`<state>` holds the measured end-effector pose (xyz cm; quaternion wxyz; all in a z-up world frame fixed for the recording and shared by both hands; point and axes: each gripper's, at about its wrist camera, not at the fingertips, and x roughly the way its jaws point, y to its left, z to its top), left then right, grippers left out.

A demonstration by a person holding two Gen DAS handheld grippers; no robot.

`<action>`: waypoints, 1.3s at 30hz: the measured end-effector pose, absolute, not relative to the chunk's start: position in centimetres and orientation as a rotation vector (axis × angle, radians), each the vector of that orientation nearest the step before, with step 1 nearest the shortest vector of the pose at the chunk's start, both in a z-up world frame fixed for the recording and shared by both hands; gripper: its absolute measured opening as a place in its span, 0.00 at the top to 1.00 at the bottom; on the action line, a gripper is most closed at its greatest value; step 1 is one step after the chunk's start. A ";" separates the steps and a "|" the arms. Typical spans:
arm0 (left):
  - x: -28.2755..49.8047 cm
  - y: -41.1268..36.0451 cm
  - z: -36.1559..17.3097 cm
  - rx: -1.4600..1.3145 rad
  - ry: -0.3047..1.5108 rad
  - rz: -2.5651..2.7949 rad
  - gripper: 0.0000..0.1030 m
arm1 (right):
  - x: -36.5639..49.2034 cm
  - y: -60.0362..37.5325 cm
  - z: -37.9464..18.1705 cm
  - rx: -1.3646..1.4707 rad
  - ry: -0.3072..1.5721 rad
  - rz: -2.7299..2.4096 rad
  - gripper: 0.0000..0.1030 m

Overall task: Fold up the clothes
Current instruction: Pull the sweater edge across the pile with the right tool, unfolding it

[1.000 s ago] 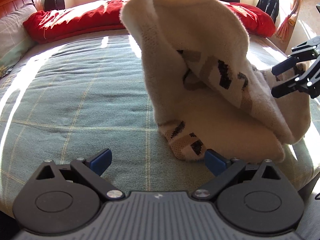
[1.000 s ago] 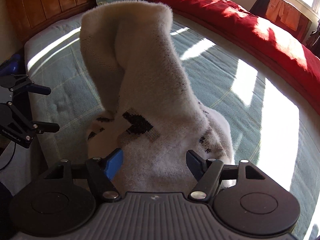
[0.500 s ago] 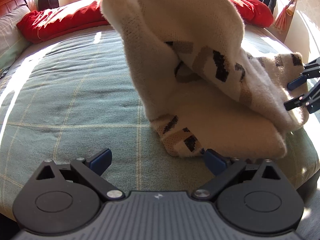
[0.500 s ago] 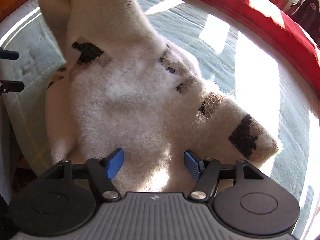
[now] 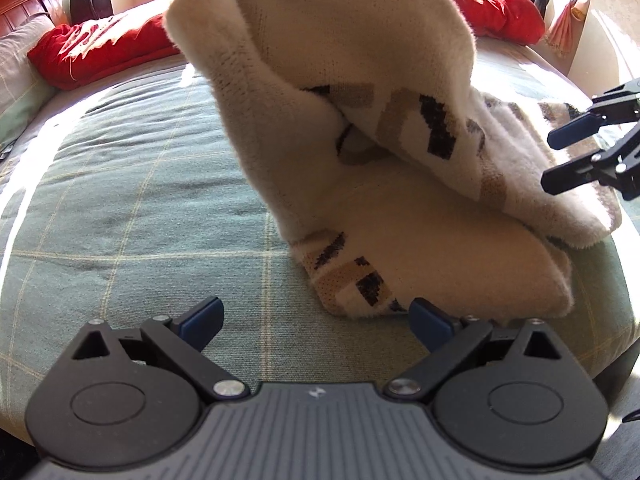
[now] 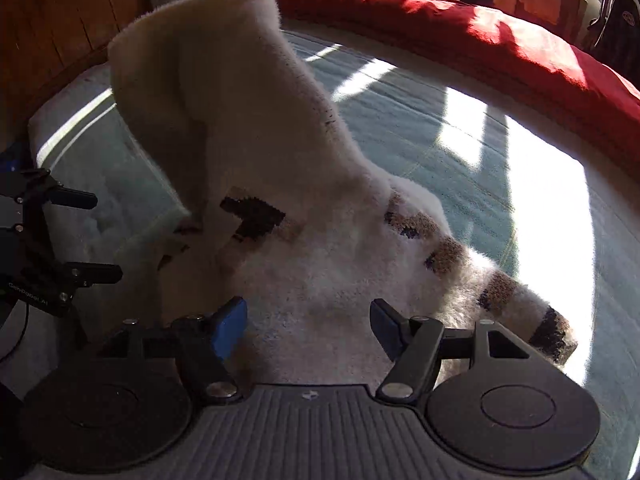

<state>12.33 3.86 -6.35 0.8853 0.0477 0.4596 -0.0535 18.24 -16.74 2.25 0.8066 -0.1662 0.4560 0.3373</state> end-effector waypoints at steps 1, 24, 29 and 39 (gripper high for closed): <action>12.2 3.8 -6.3 0.098 0.954 -0.115 0.04 | 17.8 -15.7 1.9 -0.386 0.973 0.735 0.25; 11.7 3.6 -6.3 0.097 0.932 -0.138 0.04 | 23.5 -19.3 5.2 -0.541 0.772 0.397 0.73; 12.1 3.9 -6.6 0.096 0.943 -0.126 0.04 | 27.0 -20.4 5.8 -0.536 0.740 0.323 0.73; 13.6 4.8 -7.4 0.092 0.972 -0.101 0.04 | 34.2 -21.8 4.9 -0.550 0.719 0.181 0.73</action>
